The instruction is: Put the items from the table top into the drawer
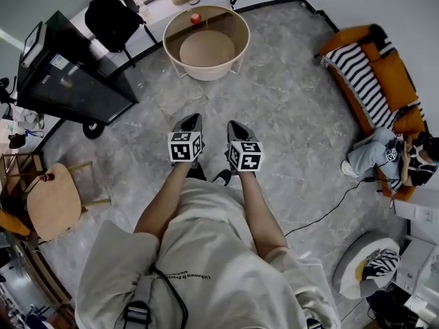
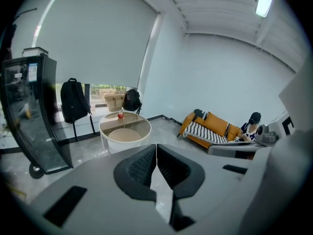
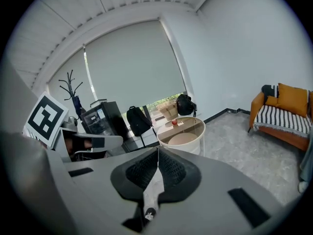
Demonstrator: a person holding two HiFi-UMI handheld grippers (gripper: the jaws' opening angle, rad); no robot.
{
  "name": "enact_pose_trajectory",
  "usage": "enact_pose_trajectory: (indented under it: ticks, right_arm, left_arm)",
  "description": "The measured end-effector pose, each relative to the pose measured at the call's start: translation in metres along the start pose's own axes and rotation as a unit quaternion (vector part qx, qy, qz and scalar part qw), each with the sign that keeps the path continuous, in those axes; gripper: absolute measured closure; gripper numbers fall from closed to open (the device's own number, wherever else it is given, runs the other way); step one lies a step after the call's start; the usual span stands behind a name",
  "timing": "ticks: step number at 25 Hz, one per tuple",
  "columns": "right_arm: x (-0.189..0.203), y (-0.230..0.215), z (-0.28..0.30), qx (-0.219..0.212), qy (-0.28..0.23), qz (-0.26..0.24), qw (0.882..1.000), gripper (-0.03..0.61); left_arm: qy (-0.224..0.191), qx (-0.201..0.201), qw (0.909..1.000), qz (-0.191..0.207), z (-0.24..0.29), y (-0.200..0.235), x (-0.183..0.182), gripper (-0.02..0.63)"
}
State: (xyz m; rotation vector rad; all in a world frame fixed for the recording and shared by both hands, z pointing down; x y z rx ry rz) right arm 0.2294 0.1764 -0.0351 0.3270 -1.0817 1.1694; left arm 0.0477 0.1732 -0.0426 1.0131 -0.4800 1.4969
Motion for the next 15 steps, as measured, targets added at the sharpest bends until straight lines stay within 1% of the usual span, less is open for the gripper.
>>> enact_pose_trajectory:
  ticks: [4,10,12,15]
  right_arm:
    - [0.001,-0.004,-0.003,0.005,-0.005,0.017,1.000,0.545]
    - [0.002,-0.002,-0.006,-0.001,-0.003,0.004,1.000,0.544]
    - [0.002,-0.004,-0.007,0.004,0.004,-0.001,1.000,0.543]
    - [0.003,-0.008,-0.007,0.012,0.014,-0.007,1.000,0.545]
  left_arm:
    - [-0.004,-0.007,0.9999,0.007,0.000,-0.004,-0.001,0.592]
    - [-0.010,-0.013,0.9998,0.008,-0.004,-0.009,0.001,0.592]
    - [-0.015,-0.019,0.9997,0.007,-0.002,-0.012,0.001,0.592]
    - [-0.014,-0.016,0.9997,0.009,0.004,-0.022,0.002,0.592]
Point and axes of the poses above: the fingertips, and each gripper's own axes: z forward along the fingers, y to its left, x out of its underside, the point moved 8 cm from there along -z, backward along the fingers, and after that the axes turned 1 degree about x, right-handed, at the moved point
